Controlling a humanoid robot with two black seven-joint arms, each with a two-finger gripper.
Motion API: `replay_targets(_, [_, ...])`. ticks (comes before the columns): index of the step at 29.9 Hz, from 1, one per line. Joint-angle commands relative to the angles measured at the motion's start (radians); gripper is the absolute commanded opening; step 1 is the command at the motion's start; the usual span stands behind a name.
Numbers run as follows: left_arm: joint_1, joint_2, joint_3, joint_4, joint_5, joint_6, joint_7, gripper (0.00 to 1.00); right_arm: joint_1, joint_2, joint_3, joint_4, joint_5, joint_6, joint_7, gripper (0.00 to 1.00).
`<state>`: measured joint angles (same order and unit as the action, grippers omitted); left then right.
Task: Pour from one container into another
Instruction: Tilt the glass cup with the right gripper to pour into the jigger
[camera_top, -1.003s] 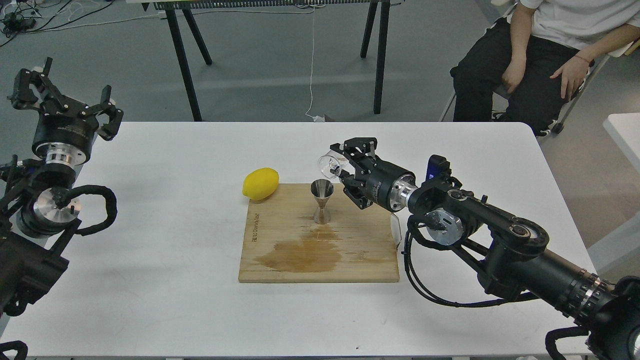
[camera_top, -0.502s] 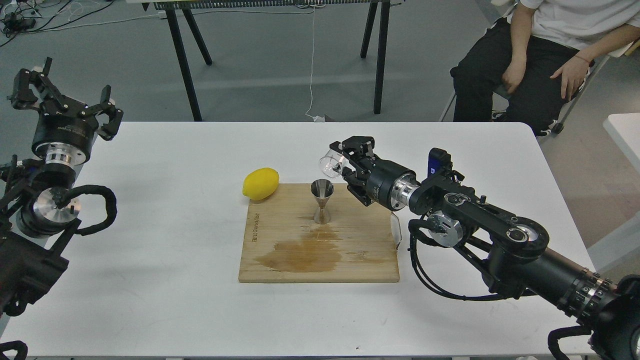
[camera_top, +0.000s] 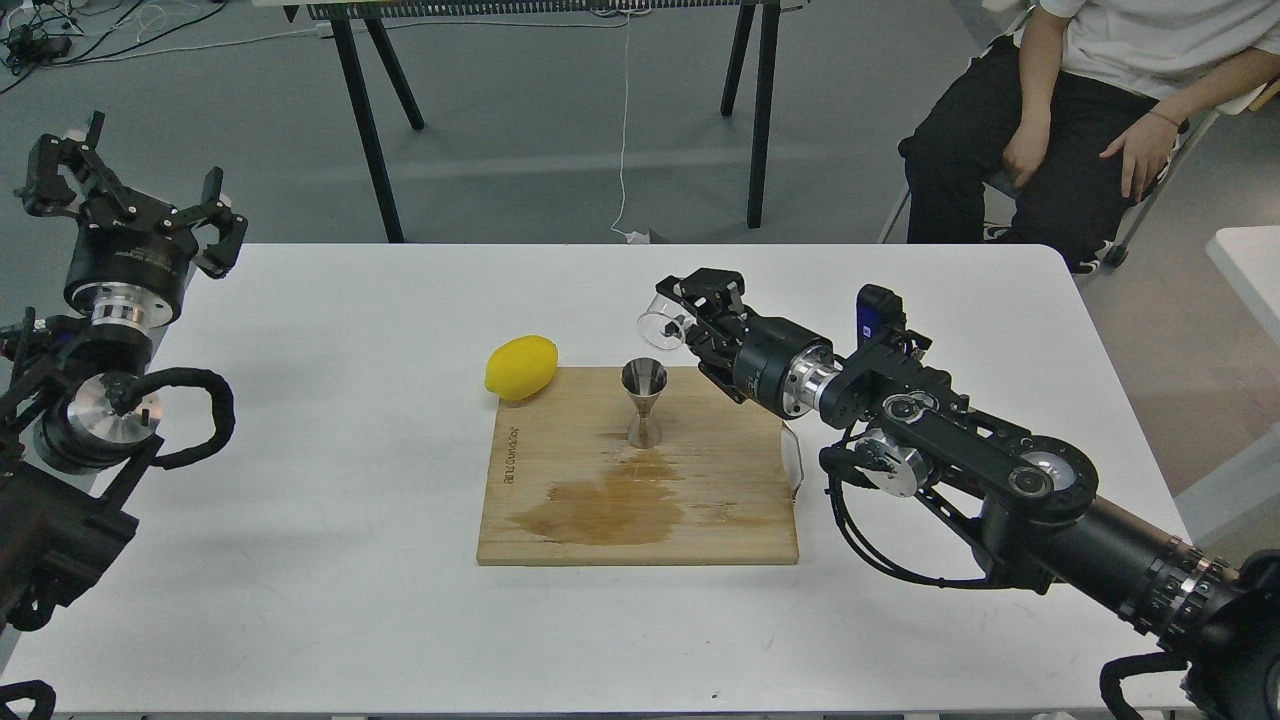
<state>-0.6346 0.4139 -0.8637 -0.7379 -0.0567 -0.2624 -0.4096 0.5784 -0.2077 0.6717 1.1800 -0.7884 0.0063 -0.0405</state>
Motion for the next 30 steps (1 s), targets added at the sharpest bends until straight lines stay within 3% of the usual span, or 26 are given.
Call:
replay_targets(1, [0.001, 0.009, 0.000, 0.000, 0.001, 0.000, 0.000, 1.00, -0.003, 0.001, -0.001, 0.001, -0.040, -0.002, 0.002, 0.34])
replay_targets(18, [0.001, 0.011, 0.002, 0.000, 0.000, 0.000, -0.012, 1.00, -0.008, 0.001, -0.027, 0.003, -0.210, -0.008, 0.045, 0.33])
replay_targets(30, [0.001, 0.011, 0.002, 0.000, 0.000, 0.000, -0.011, 1.00, -0.002, 0.022, -0.041, 0.001, -0.213, -0.012, 0.047, 0.33])
